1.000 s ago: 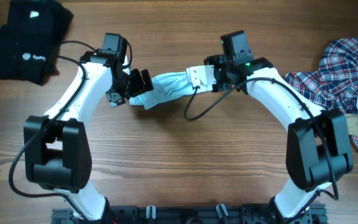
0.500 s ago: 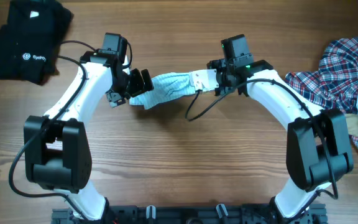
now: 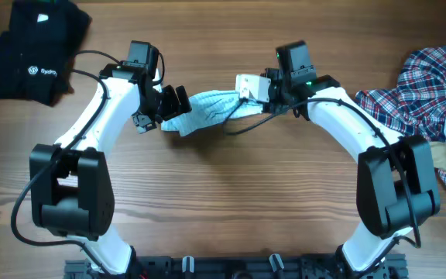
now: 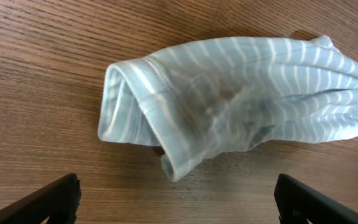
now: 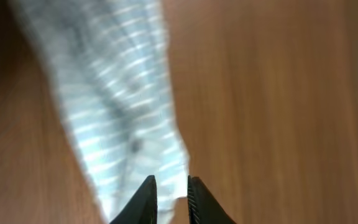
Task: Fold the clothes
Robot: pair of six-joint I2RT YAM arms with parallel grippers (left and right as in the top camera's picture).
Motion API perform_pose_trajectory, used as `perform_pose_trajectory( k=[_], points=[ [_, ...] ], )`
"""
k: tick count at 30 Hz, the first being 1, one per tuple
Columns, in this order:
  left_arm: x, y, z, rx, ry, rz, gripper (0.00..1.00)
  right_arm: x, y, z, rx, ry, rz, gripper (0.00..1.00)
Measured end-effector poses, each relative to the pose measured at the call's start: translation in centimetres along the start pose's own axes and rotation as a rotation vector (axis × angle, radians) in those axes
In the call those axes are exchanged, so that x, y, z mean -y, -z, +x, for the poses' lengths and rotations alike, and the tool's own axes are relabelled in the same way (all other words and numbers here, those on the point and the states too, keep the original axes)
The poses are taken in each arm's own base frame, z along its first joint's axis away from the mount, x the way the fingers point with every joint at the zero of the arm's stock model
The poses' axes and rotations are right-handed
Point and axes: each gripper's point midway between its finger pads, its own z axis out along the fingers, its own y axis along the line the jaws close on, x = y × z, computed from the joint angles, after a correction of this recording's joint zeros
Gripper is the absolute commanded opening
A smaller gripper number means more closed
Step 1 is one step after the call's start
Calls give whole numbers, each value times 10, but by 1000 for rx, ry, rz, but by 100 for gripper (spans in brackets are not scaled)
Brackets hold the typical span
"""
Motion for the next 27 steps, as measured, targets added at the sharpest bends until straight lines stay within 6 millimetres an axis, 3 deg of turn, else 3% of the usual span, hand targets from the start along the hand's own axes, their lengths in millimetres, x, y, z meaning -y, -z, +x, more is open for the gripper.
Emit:
perform_pose_trajectory(
  k=[1,4,10,16,24,27],
  points=[
    [0,0,0,1,0,0,100,9,0,-2,7,-55,37,6],
    [0,0,-1,6,-1,0,100,26,1,-7,38,-293,104,4],
    [1,0,-2,9,-2,1,100,19,-3,-3,33,-629,75,4],
    [1,0,-3,12,-3,3,100,-12,-31,11,-38,-826,-11,4],
    [1,0,-3,12,-3,3,100,-69,-24,29,-229,-949,-174,4],
    [1,0,-3,12,-3,3,100,-69,-24,29,-232,-959,-174,4]
  ],
)
